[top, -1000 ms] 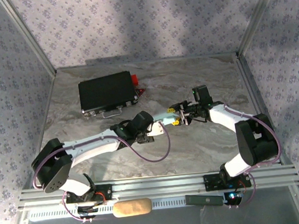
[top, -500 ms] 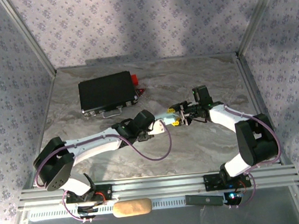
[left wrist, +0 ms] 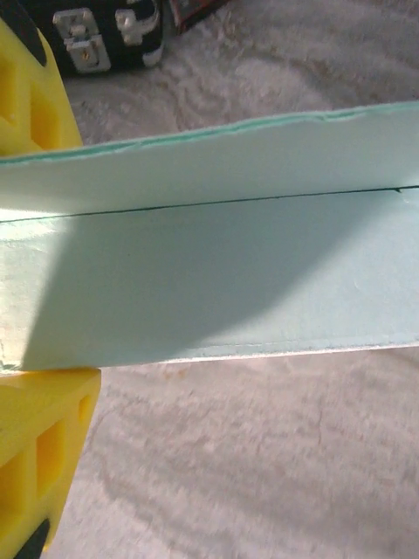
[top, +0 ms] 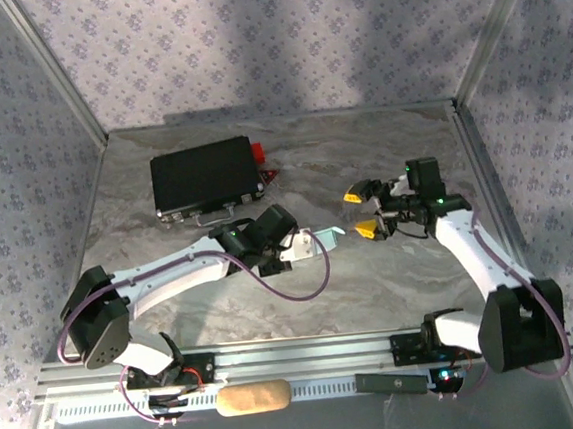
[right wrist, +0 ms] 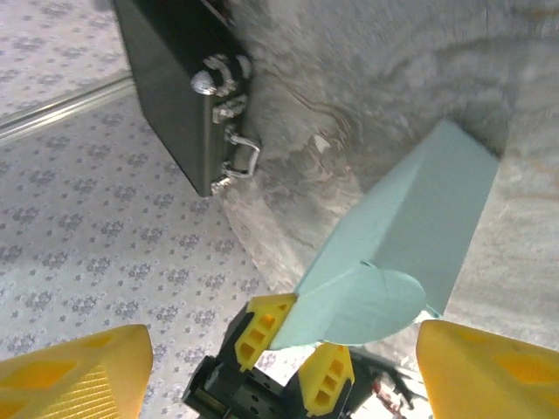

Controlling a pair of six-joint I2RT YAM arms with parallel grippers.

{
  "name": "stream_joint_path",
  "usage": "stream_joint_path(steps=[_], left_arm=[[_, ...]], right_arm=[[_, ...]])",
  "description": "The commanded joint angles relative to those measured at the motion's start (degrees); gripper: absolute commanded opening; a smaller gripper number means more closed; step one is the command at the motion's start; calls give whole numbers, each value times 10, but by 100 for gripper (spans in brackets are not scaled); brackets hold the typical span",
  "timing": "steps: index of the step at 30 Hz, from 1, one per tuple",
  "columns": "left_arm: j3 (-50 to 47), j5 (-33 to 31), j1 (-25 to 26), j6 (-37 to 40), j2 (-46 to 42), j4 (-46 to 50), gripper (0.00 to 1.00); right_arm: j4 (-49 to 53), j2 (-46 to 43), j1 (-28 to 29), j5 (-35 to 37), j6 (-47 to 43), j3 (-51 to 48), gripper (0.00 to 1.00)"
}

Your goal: Fold the paper box

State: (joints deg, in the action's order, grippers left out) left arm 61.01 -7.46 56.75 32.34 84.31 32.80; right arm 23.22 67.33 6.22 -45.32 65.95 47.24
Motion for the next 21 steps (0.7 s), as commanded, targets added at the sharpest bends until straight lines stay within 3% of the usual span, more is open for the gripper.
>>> stream_joint_path(steps=[1,8,13,16,21], left_arm=[[28,49,-1,-15,-12,101,48],[39,70,-26,-18,-4,128,48],[48,83,-47,-38,17,115,39],[62,101,-53,-52,38,115,31],[69,107,-53,-64,52,105,19]], right_arm=[[73,-32,-13,37,-131,21,78],[71,-103,57,195,-289,13,65],[61,-115,162,308,-356,2,58],[53,-101,192,322,-338,-3,53],[43,-102,195,319,-320,-5,52]])
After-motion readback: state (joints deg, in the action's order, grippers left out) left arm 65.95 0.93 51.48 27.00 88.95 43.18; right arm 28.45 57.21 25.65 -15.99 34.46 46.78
